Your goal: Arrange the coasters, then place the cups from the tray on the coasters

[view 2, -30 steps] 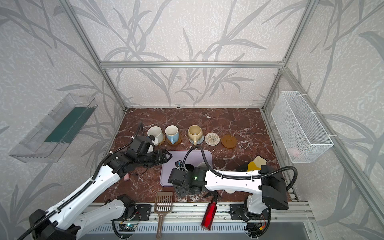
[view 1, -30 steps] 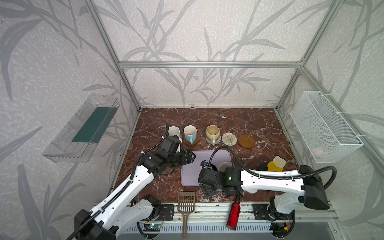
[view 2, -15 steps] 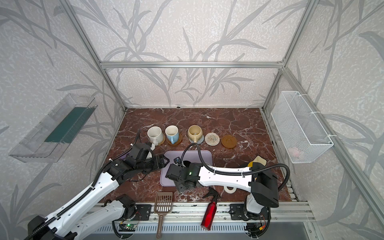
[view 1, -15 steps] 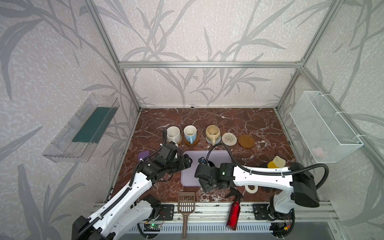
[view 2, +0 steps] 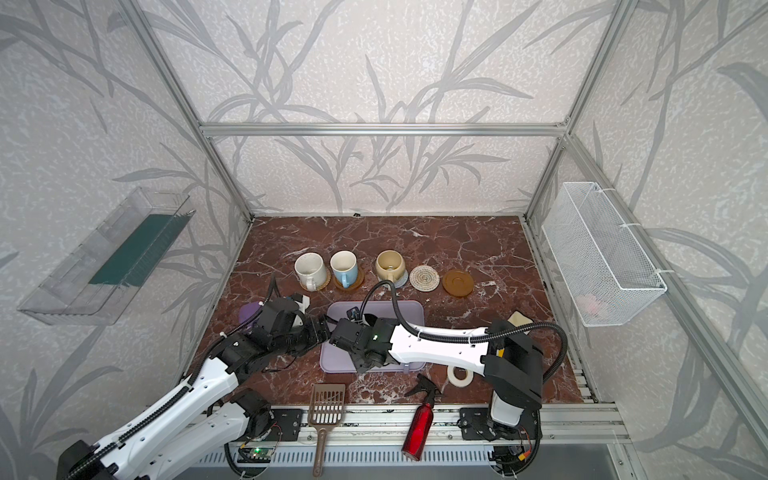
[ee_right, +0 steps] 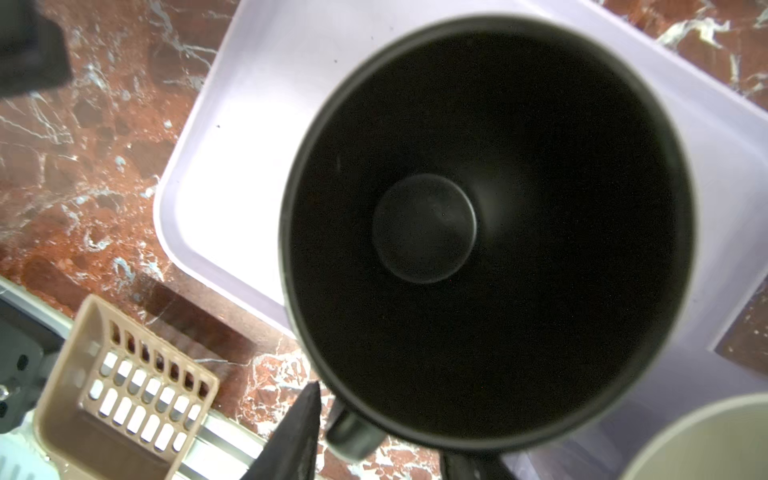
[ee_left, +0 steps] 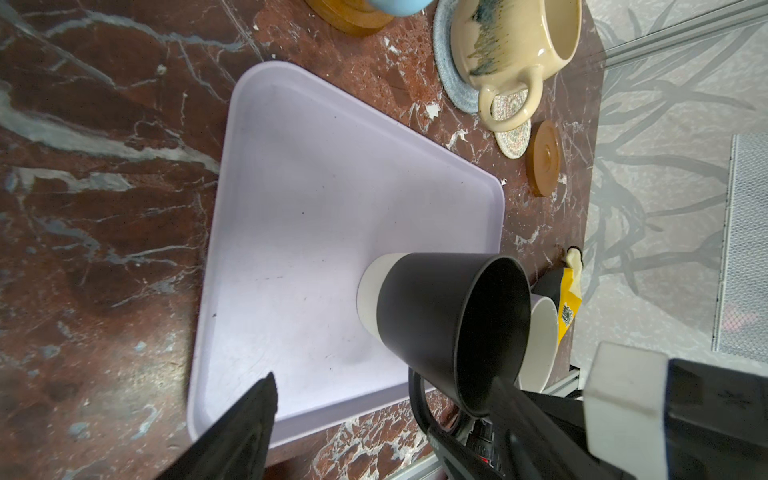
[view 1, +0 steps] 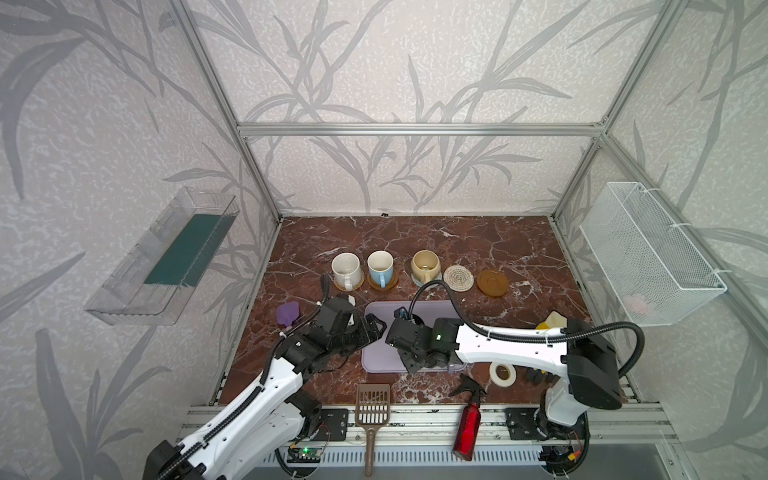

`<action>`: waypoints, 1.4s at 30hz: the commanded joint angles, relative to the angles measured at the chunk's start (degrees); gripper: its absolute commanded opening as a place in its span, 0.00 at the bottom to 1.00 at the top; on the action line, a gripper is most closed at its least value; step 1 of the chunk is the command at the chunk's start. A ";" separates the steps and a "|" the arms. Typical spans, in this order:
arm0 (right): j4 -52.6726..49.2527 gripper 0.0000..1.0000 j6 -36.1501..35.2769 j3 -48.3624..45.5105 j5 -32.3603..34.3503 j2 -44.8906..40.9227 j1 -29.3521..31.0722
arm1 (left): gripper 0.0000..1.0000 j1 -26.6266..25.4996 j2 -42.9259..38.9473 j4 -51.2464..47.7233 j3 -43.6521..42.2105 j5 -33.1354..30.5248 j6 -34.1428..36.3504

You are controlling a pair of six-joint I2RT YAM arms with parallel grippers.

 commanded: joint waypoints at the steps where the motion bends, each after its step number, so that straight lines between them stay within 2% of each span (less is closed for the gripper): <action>1: 1.62 0.44 -1.14 1.11 2.05 2.58 -0.80 | 0.82 0.29 -0.47 3.00 -1.50 1.28 -2.45; 5: 4.13 0.43 -1.92 0.13 0.59 3.16 -1.65 | 0.83 0.37 -0.36 5.00 -2.60 3.50 -3.99; 10: 4.76 0.45 -2.11 0.38 2.61 3.34 -1.90 | 0.83 0.47 -2.05 1.69 -1.74 0.01 -2.69; 16: 4.51 0.42 -2.10 1.09 4.54 5.05 -2.18 | 0.84 0.63 -1.69 -2.98 -0.38 -2.53 -0.92; 21: 4.15 0.38 -4.24 1.78 4.29 5.85 -2.65 | 0.84 0.57 -1.77 -2.03 -0.64 -2.02 -1.04; 28: 5.27 0.34 -5.06 1.18 4.55 4.29 -2.79 | 0.84 0.71 -0.67 -7.81 2.17 -3.44 2.96; 42: 5.01 0.19 -5.82 0.56 6.05 1.83 -3.40 | 0.81 0.72 -1.58 -4.97 1.57 -2.32 2.12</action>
